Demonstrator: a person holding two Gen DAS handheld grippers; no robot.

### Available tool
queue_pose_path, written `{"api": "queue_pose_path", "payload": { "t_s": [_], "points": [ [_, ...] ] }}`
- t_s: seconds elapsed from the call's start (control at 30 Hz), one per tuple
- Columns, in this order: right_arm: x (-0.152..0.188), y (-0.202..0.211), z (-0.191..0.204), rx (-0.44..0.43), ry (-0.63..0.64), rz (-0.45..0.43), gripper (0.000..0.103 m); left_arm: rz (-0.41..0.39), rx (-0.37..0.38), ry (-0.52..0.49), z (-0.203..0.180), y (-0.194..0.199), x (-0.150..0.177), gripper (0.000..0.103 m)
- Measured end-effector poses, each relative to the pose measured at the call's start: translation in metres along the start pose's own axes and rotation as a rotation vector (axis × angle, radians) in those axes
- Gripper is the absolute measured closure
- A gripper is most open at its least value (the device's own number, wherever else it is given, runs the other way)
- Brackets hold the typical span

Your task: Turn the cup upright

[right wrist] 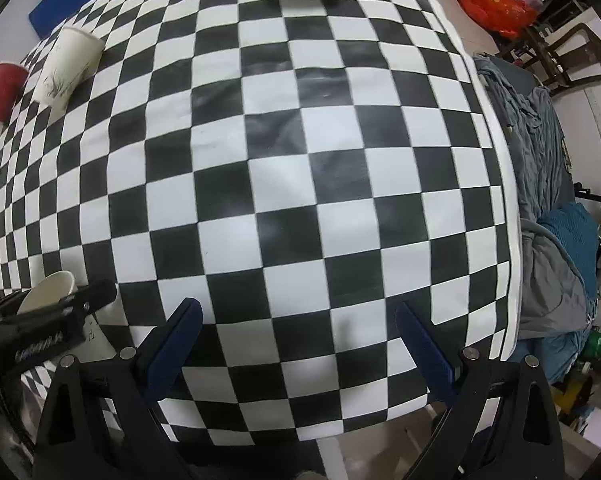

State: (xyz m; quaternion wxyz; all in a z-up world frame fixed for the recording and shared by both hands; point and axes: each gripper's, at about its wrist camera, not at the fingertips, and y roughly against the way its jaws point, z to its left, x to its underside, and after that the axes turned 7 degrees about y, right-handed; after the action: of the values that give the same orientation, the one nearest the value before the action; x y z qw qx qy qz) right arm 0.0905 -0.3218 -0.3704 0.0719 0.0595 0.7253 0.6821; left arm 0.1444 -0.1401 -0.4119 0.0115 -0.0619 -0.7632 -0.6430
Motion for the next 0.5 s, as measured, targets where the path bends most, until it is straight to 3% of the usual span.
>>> {"api": "queue_pose_path", "payload": {
  "t_s": [0.3, 0.5],
  "points": [
    [0.003, -0.006, -0.013, -0.050, -0.023, 0.008, 0.004, 0.029, 0.049, 0.092, -0.001, 0.000, -0.007, 0.034],
    [0.004, -0.008, -0.015, -0.086, -0.033, 0.012, 0.004, 0.014, 0.048, 0.066, -0.006, 0.002, -0.015, 0.033]
  ]
}}
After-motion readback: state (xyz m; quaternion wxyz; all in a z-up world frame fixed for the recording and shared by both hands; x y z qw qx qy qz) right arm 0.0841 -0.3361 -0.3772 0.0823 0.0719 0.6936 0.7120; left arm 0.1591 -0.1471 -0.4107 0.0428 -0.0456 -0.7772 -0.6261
